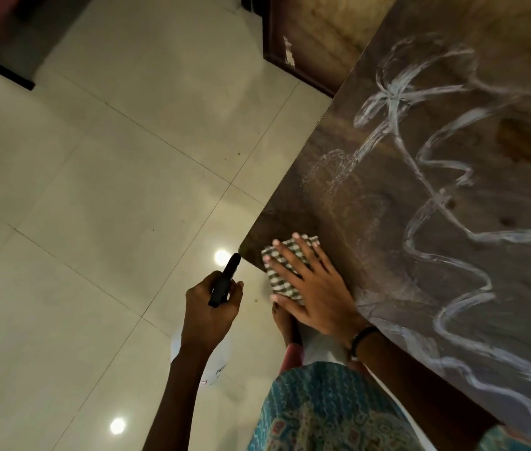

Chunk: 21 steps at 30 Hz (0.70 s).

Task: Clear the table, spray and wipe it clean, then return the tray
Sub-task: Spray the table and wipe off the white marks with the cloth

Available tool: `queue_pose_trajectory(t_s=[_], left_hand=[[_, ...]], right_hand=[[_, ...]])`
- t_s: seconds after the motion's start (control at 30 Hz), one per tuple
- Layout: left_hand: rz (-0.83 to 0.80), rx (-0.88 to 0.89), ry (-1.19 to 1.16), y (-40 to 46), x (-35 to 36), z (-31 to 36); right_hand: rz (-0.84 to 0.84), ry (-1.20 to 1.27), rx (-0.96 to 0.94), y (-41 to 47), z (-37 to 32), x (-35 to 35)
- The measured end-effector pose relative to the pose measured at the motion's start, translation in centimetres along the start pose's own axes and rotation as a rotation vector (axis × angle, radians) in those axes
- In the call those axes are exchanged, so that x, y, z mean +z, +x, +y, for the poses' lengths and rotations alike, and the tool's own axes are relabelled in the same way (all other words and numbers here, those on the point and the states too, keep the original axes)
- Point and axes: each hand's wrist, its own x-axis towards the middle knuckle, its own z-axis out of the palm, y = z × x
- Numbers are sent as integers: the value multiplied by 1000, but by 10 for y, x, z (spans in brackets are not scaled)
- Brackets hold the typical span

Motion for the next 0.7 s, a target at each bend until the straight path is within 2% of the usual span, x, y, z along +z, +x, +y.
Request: queue_pose_trajectory(t_s=[0.13, 0.27, 0.4, 0.47, 0.53, 0.6, 0.7], left_hand=[[-33, 1, -10, 7, 0, 5], [-46, 40, 17, 13, 1, 10], [-39, 99, 74, 18, 5, 19], [-54, 118, 89, 20, 8, 25], [-79, 125, 93, 20, 14, 33], [-104, 154, 127, 20, 23, 42], [-135, 186, 168, 20, 41, 54]], right_hand=[[33, 12, 103, -5, 25, -9], [82, 61, 245, 50, 2, -11], [45, 53, 118, 63, -23, -3], [36, 56, 44, 37, -22, -1], [19, 50, 49, 0, -9, 0], [19, 80, 147, -33, 14, -4], [37, 143, 392, -54, 43, -15]])
